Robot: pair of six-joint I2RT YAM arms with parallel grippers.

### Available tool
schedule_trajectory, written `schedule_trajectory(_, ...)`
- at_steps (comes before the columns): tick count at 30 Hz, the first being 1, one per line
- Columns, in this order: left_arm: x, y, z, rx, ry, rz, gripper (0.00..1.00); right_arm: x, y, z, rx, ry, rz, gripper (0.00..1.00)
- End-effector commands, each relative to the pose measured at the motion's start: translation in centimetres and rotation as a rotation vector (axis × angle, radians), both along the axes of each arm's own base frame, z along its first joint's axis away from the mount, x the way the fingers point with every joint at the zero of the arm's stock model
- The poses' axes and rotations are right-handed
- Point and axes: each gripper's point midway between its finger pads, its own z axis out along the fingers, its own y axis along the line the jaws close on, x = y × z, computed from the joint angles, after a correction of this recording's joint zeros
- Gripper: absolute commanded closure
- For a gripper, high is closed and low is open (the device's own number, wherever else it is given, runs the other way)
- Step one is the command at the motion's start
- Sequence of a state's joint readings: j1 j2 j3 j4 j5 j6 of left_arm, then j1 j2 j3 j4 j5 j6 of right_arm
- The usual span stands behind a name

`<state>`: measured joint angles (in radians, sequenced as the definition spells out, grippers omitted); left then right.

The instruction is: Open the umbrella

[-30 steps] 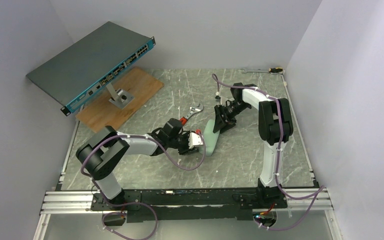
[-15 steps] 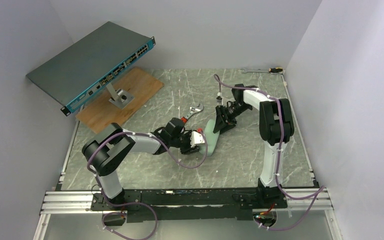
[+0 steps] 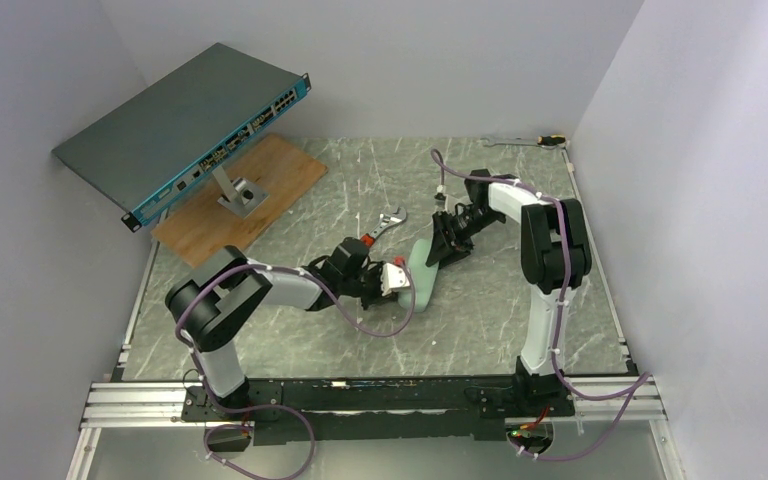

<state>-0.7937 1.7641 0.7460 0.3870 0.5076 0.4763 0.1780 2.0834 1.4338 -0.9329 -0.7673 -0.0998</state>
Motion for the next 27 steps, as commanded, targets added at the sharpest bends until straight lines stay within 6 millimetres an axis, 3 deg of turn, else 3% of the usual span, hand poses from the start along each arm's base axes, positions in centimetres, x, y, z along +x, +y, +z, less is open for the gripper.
schedule_trajectory(1,-1.8,-1.3,2.1,-0.062,-0.012,-0.052,1.00,2.0,-2.6,-5.5,-0.219,-0.129,0.007,0.66)
schedule_trajectory(7,-4.9,-1.3,0.9,-0.013,0.041,-0.081,1.00,1.6,-2.6,-6.1,-0.232,-0.100,-0.051,0.81)
schedule_trajectory(11,-6.6,-1.6,0.0,0.021,0.077,-0.077,1.00,0.9,-2.5,-6.2,-0.231,-0.076,-0.093,1.00)
schedule_trajectory(13,-6.5,-1.8,-0.2,0.033,0.132,-0.024,1.00,0.5,-2.6,-6.1,-0.231,-0.063,-0.116,1.00)
schedule_trajectory(19,-2.3,0.4,0.6,0.004,0.233,0.133,1.00,-1.9,-4.6,-3.8,-0.185,-0.069,-0.130,0.99)
schedule_trajectory(21,-1.5,0.8,0.9,0.006,0.227,0.122,1.00,-2.2,-5.6,-2.2,-0.131,-0.126,-0.073,0.82)
schedule_trajectory(22,-1.1,1.0,1.0,0.007,0.224,0.117,1.00,-1.9,-6.2,-1.1,-0.102,-0.191,-0.029,0.67)
schedule_trajectory(23,-0.9,1.0,1.0,0.008,0.223,0.106,1.00,-1.8,-6.4,0.1,-0.066,-0.243,0.004,0.46)
schedule_trajectory(25,-0.3,0.9,0.9,0.022,0.206,0.102,1.00,-1.3,-6.8,2.7,-0.004,-0.392,0.094,0.21)
schedule_trajectory(27,0.0,0.7,0.7,0.017,0.214,0.084,1.00,-0.8,-6.5,5.2,0.034,-0.583,0.210,0.05)
